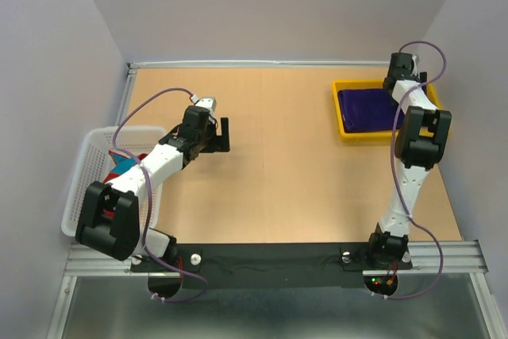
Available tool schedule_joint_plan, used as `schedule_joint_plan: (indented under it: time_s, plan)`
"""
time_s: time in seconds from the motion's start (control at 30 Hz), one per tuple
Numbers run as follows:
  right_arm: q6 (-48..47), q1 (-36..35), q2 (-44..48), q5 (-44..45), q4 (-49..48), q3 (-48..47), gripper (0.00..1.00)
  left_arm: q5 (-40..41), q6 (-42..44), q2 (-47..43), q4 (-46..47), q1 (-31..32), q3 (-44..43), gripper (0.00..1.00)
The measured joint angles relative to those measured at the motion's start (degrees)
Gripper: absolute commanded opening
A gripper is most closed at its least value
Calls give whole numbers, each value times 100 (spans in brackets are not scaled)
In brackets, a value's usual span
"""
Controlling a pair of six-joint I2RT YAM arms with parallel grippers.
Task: Fold and stack the towels
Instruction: Neatly place the folded towel into the bin
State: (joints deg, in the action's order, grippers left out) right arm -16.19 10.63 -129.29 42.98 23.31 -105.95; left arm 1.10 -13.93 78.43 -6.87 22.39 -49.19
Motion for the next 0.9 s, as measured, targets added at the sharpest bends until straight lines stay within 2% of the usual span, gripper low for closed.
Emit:
schedule_joint_plan:
  time_s: [0.17,0.27,0.4,0.47,0.6,0.63,0.73,0.9]
  plan:
    - [579,398,170,157,-20,136,84,-2,4,-2,0,0,0,99]
    - [870,588,496,13,-26,361,84,-2,15,-31,-2,0,0,99]
    - [1305,651,1333,-1126,-13,855,68,4,22,-146,-17,0,0,99]
    - [1563,581,1897,-2006,-68,1110,63,7,22,-216,-22,0,0,99]
    - [1971,369,2588,-3211,-195,1523,55,42,39,-354,-22,0,0,99]
    - [2068,295,2715,-3519,-240,1663,50,50,42,-387,-22,0,0,99]
    - [2337,83,2815,-4354,-323,2035,40,70,46,-439,-22,0,0,99]
    - [2597,-234,2671,-5047,-446,2798,27,131,63,-514,-26,0,0,99]
